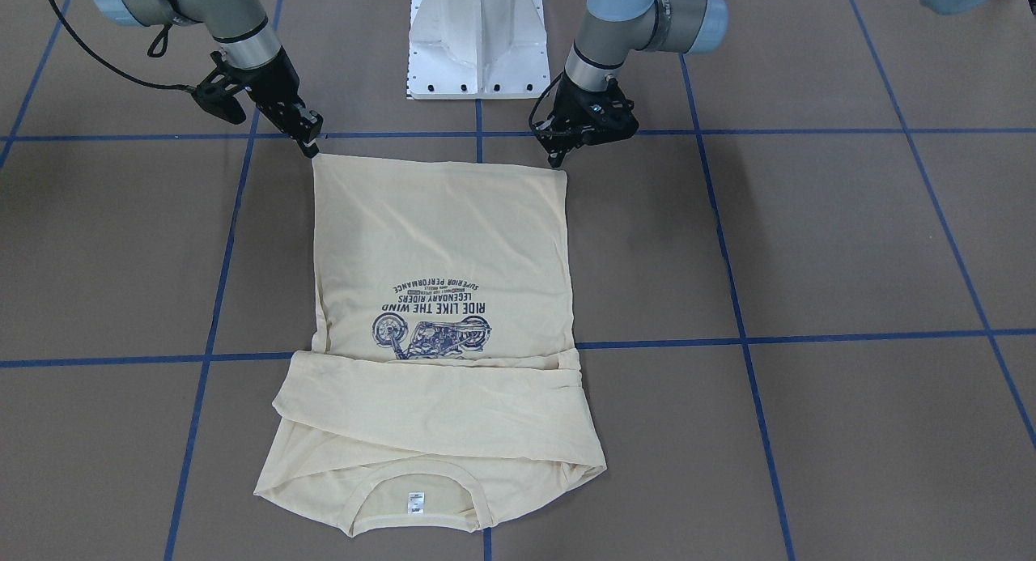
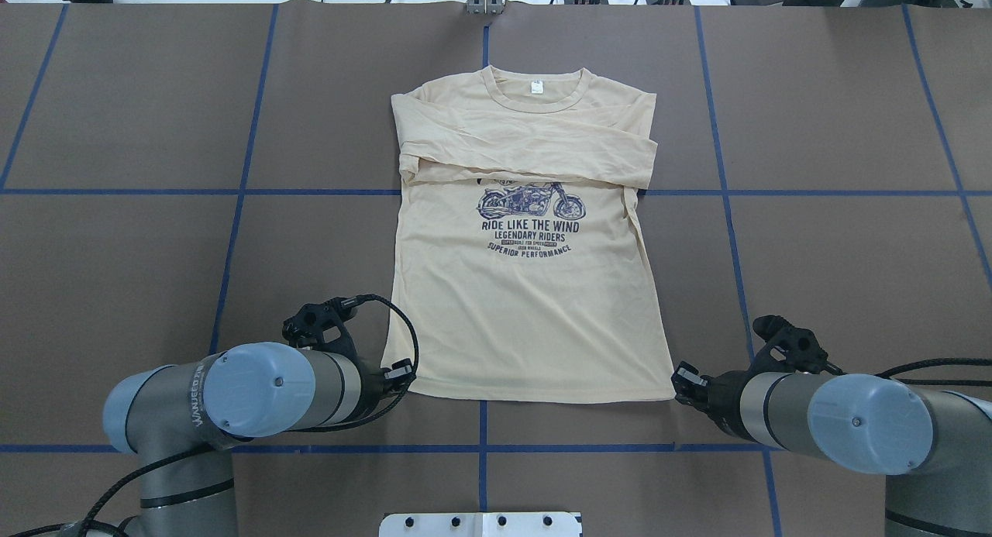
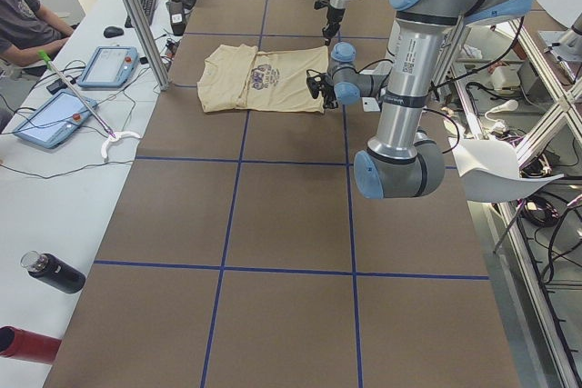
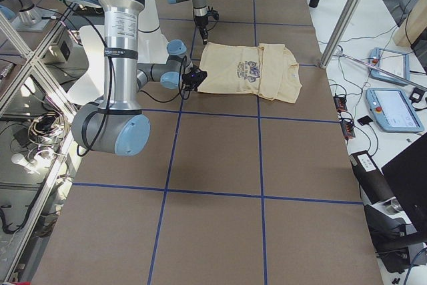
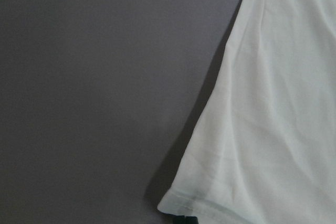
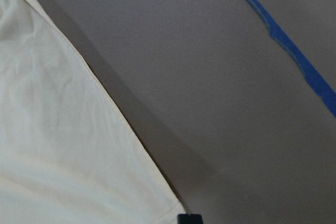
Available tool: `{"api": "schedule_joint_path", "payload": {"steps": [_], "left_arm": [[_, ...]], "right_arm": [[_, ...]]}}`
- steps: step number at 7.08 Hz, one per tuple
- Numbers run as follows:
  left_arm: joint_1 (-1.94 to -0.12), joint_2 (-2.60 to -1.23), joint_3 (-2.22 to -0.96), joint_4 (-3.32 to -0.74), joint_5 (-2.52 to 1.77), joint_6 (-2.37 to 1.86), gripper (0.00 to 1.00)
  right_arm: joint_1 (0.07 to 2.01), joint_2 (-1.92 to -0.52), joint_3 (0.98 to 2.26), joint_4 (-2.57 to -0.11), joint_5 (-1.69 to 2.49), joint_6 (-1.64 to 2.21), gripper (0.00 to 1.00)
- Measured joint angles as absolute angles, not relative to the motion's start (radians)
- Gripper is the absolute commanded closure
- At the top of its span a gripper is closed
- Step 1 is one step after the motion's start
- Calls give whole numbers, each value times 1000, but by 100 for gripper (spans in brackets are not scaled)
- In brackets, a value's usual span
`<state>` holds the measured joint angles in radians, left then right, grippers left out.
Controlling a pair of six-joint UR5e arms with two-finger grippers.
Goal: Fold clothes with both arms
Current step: 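Grasp both hem corners nearest the robot with the left and right grippers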
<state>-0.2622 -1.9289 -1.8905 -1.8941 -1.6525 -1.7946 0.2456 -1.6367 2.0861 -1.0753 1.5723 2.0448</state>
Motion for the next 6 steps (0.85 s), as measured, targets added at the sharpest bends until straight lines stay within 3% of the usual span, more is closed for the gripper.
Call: {"api": "schedule_joint_path", "payload": {"steps": [2, 6], "left_arm": [[-260, -1925, -1904, -1865, -1652, -1788, 58], [-259, -1933, -1870, -1863, -1647, -1779, 59]], "right_arm": [[248, -1641, 2089, -1076, 1572, 2045, 100], [249, -1647, 2089, -1076, 1572, 2045, 100]]}}
